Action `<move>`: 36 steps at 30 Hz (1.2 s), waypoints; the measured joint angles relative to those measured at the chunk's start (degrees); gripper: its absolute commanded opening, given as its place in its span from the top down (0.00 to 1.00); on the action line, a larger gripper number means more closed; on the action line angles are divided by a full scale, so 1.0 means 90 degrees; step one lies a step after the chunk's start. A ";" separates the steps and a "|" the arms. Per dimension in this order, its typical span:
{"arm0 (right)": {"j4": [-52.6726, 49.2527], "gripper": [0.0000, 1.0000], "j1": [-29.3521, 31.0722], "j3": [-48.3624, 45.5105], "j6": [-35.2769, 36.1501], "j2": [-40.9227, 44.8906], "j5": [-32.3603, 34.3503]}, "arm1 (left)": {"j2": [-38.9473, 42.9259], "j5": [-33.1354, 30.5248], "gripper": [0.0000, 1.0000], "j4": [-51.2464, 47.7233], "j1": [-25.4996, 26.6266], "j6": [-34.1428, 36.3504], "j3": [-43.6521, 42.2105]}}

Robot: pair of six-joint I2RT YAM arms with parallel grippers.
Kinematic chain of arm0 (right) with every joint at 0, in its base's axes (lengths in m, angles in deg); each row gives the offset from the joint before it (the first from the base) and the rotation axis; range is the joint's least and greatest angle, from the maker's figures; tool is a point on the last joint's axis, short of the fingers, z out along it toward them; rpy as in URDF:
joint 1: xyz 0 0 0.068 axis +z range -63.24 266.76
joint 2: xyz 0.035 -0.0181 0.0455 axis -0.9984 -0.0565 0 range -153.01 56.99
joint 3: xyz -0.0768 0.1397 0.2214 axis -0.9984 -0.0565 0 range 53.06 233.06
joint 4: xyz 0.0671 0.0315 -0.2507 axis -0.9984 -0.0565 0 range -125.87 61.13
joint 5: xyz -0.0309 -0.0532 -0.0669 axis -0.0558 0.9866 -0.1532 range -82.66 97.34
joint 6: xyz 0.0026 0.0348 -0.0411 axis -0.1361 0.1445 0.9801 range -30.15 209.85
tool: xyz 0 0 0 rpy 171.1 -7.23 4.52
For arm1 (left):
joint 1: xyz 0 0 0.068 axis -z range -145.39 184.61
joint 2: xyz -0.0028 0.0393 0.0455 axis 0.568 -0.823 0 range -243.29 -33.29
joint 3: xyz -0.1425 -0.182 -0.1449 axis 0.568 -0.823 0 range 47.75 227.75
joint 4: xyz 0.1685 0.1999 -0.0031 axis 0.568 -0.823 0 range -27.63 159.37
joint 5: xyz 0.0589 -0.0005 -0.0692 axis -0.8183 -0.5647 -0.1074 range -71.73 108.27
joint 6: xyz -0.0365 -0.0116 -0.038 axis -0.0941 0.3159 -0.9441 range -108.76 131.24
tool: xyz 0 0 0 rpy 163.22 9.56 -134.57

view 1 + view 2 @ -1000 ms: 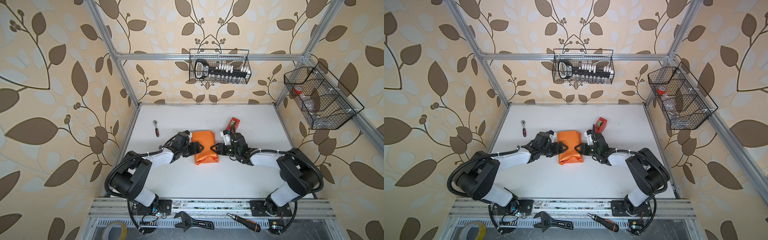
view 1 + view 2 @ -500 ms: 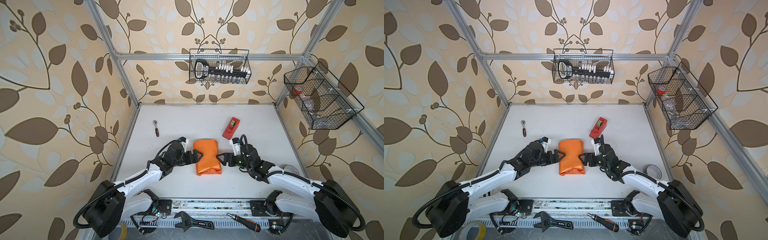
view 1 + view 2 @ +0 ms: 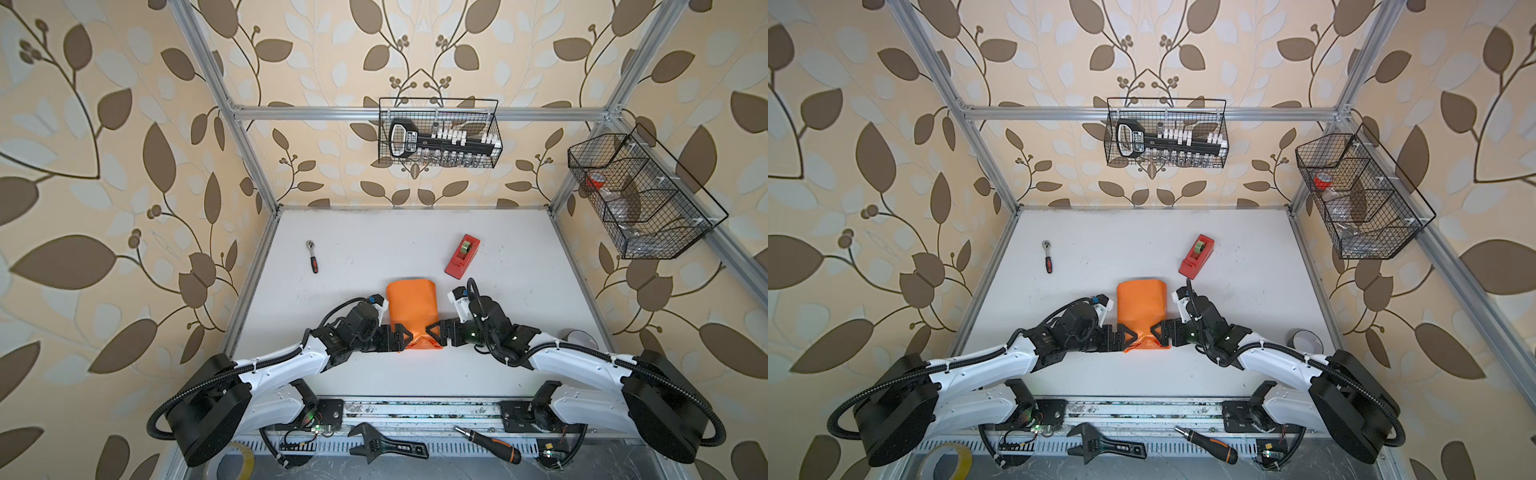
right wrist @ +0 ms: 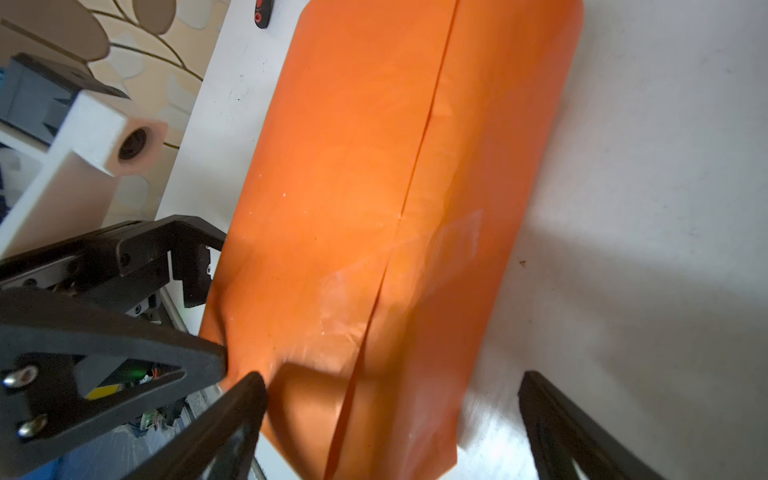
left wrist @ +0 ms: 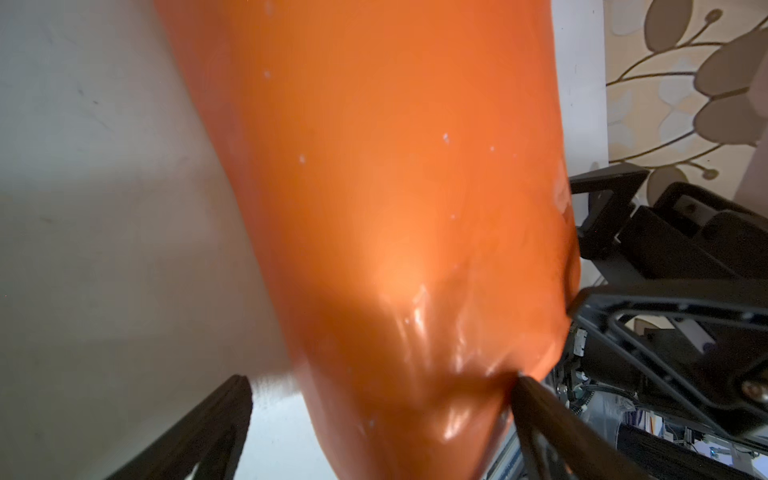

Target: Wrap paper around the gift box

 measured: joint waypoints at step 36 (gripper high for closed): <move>-0.0100 0.00 0.0299 0.0007 0.0058 -0.0119 0.0168 | 0.0386 -0.0838 0.01 -0.0245 -0.0010 0.0063 -0.0058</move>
